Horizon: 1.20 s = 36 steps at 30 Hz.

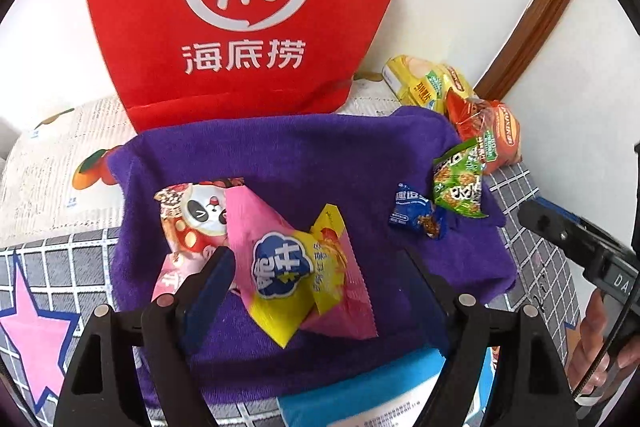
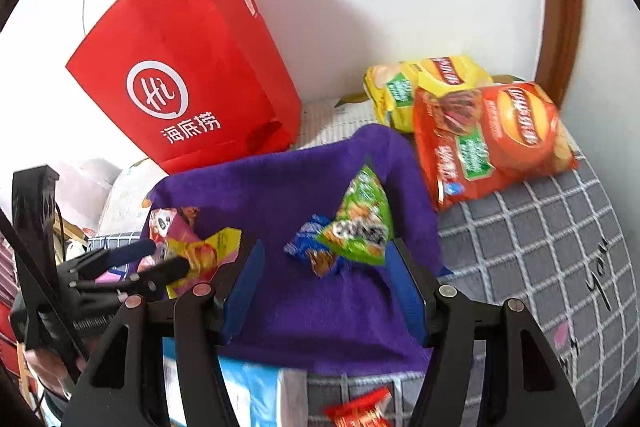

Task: Organize snacks
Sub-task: 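Lift both open tools away from the purple towel, then grasp the red wrapped snack packet with the right tool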

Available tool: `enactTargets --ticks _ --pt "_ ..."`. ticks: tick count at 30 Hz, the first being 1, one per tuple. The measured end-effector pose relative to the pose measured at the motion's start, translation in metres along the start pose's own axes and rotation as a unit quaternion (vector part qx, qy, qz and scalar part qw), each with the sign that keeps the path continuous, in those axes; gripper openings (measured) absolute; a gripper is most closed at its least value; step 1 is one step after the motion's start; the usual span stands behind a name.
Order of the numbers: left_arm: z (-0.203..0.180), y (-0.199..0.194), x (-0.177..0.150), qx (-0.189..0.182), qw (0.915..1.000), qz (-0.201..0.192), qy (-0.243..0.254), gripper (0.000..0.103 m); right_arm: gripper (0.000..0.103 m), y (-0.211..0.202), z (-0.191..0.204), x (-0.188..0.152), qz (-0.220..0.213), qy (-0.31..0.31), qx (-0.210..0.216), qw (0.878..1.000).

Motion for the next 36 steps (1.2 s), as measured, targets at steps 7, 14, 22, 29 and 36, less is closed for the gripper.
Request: enactTargets --ticks 7,14,22,29,36 --pt "0.007 -0.027 -0.024 -0.02 0.9997 -0.012 -0.008 0.082 0.062 -0.025 -0.014 -0.028 -0.014 0.011 -0.017 1.0" --pt "0.017 -0.061 -0.052 -0.034 0.9985 -0.037 -0.022 0.08 0.059 -0.031 -0.032 -0.065 -0.01 0.023 -0.045 0.999" --pt "0.023 -0.087 -0.079 -0.023 0.9977 -0.053 -0.034 0.08 0.045 -0.019 -0.028 -0.109 0.016 -0.004 -0.051 0.999" --pt "0.029 -0.105 -0.108 -0.017 0.997 -0.064 -0.039 0.078 0.045 -0.003 -0.01 -0.134 0.029 -0.048 -0.06 0.997" --pt "0.041 -0.108 -0.14 -0.009 0.9965 -0.061 -0.057 0.078 0.042 0.014 -0.008 -0.142 0.039 -0.063 -0.076 0.994"
Point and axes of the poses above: each gripper's, at about its wrist camera, not at the fingertips, and y roughly the way its jaws point, z to its left, x to its top, the point moved 1 cm from there along y, roughly the way its jaws point, and after that the axes turned 12 degrees about z, right-handed, at the moved point
